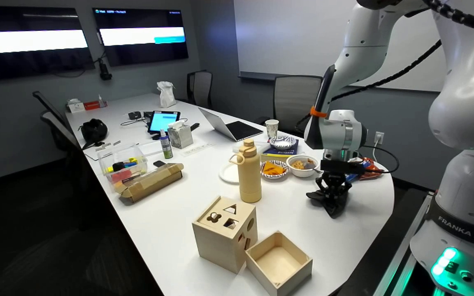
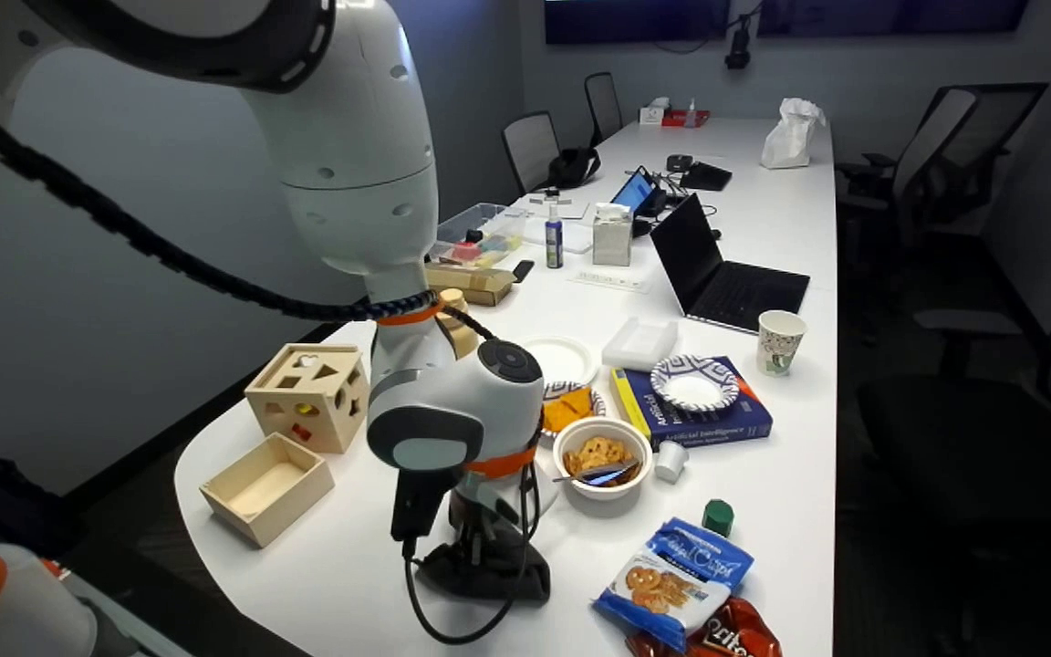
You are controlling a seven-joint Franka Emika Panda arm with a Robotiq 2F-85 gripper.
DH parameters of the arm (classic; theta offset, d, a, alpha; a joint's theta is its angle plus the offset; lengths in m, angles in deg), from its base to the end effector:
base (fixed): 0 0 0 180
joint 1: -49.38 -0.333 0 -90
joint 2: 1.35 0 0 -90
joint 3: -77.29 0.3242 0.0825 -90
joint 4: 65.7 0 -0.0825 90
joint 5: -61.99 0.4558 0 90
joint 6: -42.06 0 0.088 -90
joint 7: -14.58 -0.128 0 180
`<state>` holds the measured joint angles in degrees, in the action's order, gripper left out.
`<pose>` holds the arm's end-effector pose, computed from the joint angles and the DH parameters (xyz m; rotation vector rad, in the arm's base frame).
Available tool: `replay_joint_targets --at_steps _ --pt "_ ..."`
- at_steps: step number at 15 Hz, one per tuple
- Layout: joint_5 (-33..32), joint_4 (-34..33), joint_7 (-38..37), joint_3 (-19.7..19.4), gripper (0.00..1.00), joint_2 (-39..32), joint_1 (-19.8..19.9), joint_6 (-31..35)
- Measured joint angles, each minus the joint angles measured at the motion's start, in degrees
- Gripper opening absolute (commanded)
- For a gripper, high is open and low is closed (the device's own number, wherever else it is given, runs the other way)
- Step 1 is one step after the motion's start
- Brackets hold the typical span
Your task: Use the grey towel to wipe the tabletop.
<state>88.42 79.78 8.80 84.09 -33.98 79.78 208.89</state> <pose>0.3612 -0.1678 -0.0338 -2.6213 1.4072 0.2693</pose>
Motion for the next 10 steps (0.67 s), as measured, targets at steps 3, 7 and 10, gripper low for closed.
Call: replay_joint_targets --at_steps 3,7,10 --pt "-0.5 -0.1 3.9 2.2 0.01 -0.1 -1.2 -3.1" --pt "-2.3 0.3 4.9 0.6 0.01 -0.1 -7.2 -8.9" --pt "-3.2 1.0 -2.3 -5.3 0.01 0.4 -15.7 -9.5"
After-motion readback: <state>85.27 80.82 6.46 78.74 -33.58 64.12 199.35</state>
